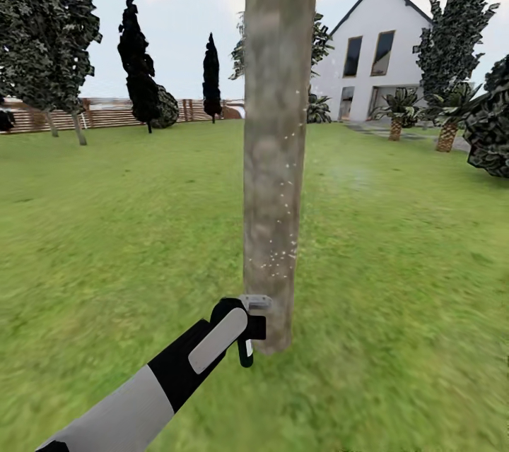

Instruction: In the garden, pick up the pesticide atomizer on the floor and spray pesticide onto both trees until each tree trunk is fully covered.

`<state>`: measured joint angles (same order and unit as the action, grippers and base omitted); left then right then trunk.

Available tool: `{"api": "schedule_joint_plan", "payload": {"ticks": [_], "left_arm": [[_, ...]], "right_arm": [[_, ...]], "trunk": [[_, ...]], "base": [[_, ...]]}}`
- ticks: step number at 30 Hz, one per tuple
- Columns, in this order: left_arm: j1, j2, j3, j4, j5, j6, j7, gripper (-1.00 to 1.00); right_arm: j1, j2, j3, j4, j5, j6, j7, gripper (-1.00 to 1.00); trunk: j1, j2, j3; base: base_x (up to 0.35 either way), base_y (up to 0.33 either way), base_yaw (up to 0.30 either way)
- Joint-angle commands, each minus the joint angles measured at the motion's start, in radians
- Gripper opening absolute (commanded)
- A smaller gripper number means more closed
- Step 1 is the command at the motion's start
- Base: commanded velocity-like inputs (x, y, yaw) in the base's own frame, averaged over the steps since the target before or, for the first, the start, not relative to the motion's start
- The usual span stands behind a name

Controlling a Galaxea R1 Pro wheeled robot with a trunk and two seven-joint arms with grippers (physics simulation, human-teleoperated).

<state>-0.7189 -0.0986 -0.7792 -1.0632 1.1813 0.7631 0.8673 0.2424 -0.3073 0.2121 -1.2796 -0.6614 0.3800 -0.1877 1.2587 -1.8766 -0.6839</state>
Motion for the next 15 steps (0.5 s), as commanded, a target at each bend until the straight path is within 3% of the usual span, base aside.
{"api": "schedule_joint_plan", "payload": {"ticks": [1, 15], "left_arm": [[-0.001, 0.0, -0.002, -0.001, 0.008, 0.001, 0.012, -1.0], [-0.001, 0.0, -0.002, 0.0, 0.008, 0.001, 0.012, -1.0]], "right_arm": [[0.0, -0.001, 0.002, -0.002, -0.01, 0.002, -0.01, -1.0], [0.0, -0.001, 0.001, -0.001, -0.012, 0.002, -0.01, -1.0]], "trunk": [[0.0, 0.0, -0.001], [0.0, 0.0, -0.001]], "base": [[0.074, 0.35, -0.246], [0.04, 0.35, -0.246]]}}
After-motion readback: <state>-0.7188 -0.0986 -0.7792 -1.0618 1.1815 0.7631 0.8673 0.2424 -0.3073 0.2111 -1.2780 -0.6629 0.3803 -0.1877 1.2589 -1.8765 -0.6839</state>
